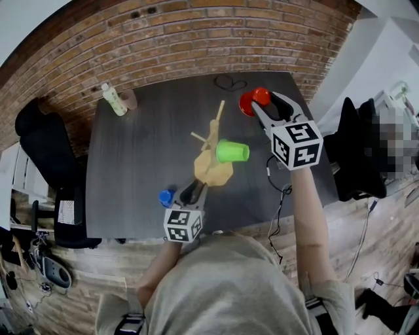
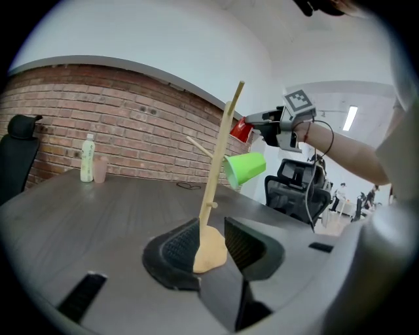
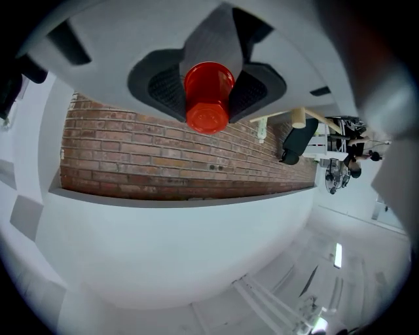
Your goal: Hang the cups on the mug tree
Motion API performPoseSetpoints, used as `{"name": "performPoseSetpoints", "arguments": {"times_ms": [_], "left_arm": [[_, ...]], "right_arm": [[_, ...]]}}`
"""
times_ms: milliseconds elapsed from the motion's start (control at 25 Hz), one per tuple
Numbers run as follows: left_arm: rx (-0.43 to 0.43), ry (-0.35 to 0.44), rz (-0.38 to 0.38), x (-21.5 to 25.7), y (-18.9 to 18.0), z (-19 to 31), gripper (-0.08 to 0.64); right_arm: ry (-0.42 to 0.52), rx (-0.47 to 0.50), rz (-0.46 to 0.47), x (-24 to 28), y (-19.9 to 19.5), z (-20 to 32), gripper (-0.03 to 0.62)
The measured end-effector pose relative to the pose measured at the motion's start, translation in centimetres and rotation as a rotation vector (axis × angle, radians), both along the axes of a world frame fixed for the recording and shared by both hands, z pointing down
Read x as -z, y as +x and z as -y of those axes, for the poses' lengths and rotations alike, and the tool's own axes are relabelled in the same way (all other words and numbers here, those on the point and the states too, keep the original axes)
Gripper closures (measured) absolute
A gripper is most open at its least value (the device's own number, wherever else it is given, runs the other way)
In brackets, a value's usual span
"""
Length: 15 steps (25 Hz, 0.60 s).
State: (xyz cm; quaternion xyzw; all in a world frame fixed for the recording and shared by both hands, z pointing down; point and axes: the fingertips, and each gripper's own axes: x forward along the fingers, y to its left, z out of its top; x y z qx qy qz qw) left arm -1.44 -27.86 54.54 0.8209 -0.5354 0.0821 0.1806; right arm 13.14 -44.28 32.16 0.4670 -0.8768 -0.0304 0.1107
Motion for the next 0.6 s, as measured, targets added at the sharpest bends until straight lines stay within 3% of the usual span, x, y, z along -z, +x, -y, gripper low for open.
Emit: {"name": "performPoseSetpoints", "arguments": {"times_ms": [600], "left_arm": [[0.009,0.012,0.01,0.4,-1.0,-0.8,0.446]], "right_arm": [[0.013,0.166,0.04,4.1,-5.0,-1.3,0.388]]}}
